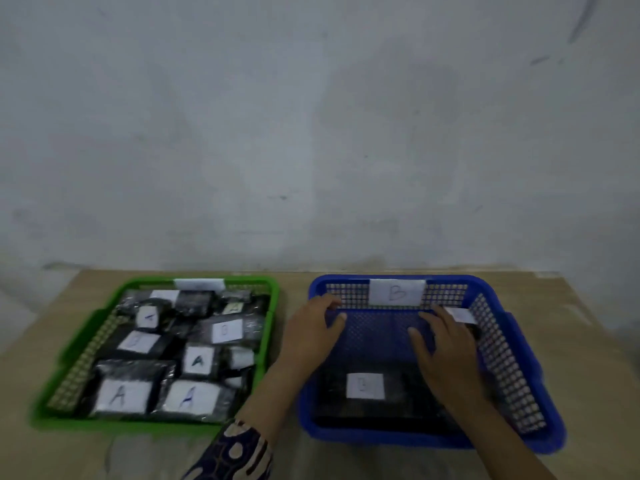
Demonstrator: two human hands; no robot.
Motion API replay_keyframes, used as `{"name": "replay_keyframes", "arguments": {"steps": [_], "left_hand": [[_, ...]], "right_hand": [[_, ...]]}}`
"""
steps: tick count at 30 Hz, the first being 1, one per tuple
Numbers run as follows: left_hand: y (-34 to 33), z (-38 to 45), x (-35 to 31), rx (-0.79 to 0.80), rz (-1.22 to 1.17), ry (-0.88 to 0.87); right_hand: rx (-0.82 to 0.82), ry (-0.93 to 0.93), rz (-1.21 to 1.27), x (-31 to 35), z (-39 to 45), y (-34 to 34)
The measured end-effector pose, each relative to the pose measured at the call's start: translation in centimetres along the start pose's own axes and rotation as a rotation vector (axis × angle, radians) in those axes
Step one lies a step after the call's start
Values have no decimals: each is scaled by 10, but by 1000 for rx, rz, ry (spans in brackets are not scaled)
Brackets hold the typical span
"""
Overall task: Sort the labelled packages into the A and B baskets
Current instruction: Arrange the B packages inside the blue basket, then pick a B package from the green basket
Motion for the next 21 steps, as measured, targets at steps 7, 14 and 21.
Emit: {"name": "replay_keyframes", "arguments": {"steps": [7, 14, 21], "left_hand": [[69, -37, 57, -88, 75, 48], [114, -47, 123, -103, 51, 110], [135, -35, 176, 34, -23, 258]], "right_hand": [[183, 134, 57, 96, 2, -52], [192, 317, 27, 164, 16, -100], [382, 331, -118, 204, 54, -135]]}}
Point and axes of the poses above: each hand's wrist, its own z-axis towards the middle knuckle, its own y-axis out of the back of the hand, x = y × z, the point moved 2 cm from there along z, towards the middle knuckle, and after that the axes turned 13 degrees about x, right-handed, at the moved point
